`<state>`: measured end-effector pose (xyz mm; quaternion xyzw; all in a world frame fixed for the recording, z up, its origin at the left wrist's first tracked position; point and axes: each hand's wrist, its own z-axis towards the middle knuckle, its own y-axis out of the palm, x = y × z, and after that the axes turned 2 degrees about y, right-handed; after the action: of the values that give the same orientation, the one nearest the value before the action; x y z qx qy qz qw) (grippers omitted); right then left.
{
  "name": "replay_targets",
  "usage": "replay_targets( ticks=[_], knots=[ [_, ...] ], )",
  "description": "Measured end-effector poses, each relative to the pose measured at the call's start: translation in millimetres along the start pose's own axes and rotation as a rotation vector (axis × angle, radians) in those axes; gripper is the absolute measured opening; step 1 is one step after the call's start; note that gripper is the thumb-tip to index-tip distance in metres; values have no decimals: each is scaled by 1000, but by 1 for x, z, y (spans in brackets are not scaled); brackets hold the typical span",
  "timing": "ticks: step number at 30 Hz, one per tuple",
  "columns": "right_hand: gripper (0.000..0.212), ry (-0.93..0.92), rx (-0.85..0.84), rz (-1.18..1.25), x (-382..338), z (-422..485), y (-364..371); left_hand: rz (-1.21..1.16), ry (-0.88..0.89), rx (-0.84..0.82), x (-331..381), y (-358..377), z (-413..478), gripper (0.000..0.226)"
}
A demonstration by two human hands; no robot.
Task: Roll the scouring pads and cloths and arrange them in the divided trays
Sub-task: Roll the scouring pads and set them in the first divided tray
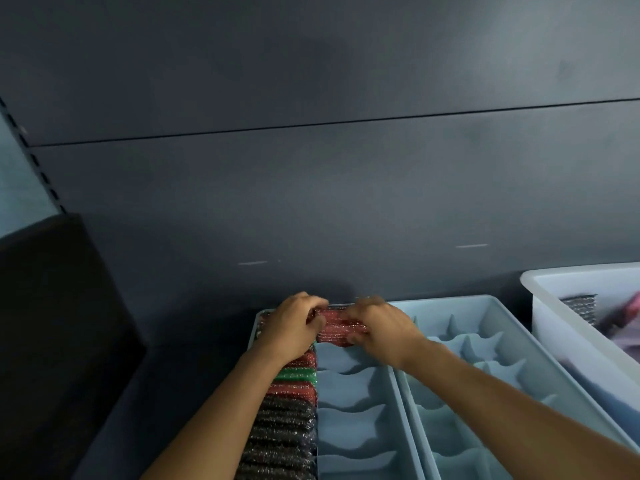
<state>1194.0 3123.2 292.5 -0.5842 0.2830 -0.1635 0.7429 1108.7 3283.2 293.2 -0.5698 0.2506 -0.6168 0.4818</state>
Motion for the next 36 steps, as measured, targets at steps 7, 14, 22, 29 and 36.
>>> replay_targets(
  ticks=[7, 14, 22, 29, 36],
  knots=[
    [29, 18, 353, 224, 57, -74, -48, -176, 124, 143, 76, 17, -4, 34],
    [23, 348, 470, 195, 184, -175, -106, -433, 332, -30, 223, 86, 35, 30],
    [18, 731, 406, -45, 338, -276, -158, -511, 444, -295, 369, 176, 76, 30],
    [25, 765, -148, 80, 388, -311, -171, -346, 424, -553, 442, 247, 83, 37],
    [23, 848, -185, -32, 400, -317, -158, -346, 129, -732, 470, 276, 81, 49]
  ],
)
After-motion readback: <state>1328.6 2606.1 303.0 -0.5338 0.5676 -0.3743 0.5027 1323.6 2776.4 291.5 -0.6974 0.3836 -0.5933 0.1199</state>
